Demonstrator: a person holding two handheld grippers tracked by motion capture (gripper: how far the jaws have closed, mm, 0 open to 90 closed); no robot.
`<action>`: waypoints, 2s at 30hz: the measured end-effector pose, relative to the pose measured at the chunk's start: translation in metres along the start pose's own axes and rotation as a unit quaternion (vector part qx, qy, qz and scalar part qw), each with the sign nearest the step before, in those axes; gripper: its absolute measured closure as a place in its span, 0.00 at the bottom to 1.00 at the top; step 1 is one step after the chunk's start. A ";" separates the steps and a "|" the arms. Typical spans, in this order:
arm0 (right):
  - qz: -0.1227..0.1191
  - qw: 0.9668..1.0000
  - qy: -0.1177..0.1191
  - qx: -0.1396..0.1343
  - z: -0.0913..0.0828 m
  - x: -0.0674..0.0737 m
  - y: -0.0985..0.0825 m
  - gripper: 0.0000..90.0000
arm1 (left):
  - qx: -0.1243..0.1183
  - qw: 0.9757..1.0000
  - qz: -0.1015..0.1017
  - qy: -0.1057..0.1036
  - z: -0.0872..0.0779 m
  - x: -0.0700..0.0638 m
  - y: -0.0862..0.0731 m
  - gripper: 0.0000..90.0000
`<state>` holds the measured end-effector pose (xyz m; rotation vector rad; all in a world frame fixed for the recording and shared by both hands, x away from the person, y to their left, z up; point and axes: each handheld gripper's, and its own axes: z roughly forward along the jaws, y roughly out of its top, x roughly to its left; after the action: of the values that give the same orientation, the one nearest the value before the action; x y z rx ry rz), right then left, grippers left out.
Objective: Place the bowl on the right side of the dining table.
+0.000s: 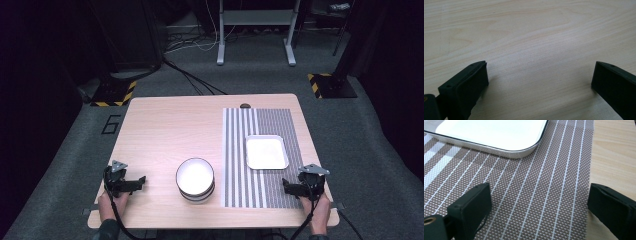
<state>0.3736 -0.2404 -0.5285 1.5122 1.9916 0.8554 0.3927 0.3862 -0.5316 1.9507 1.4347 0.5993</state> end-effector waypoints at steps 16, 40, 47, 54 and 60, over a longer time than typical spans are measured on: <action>0.007 1.000 0.004 0.003 0.001 -0.001 0.001 0.04 | -0.003 1.000 -0.016 0.017 -0.004 -0.007 -0.004 0.03; 0.011 1.000 -0.011 -0.001 -0.007 0.004 0.002 0.02 | 0.017 0.999 -0.001 -0.035 -0.017 -0.029 0.001 0.00; 0.002 1.000 0.003 -0.004 -0.013 0.014 0.005 0.02 | 0.013 0.998 0.019 -0.059 -0.023 -0.047 0.008 0.00; -0.007 1.000 0.027 -0.010 -0.020 0.027 0.014 0.04 | 0.004 0.996 0.038 -0.083 -0.031 -0.059 0.016 0.00; -0.019 0.999 0.037 -0.017 -0.025 0.038 0.020 0.04 | -0.001 0.994 0.048 -0.095 -0.036 -0.068 0.019 0.01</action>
<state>0.3590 -0.2048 -0.4968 1.4383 2.0427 0.9367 0.3605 0.3258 -0.4927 2.0247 1.2286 0.4446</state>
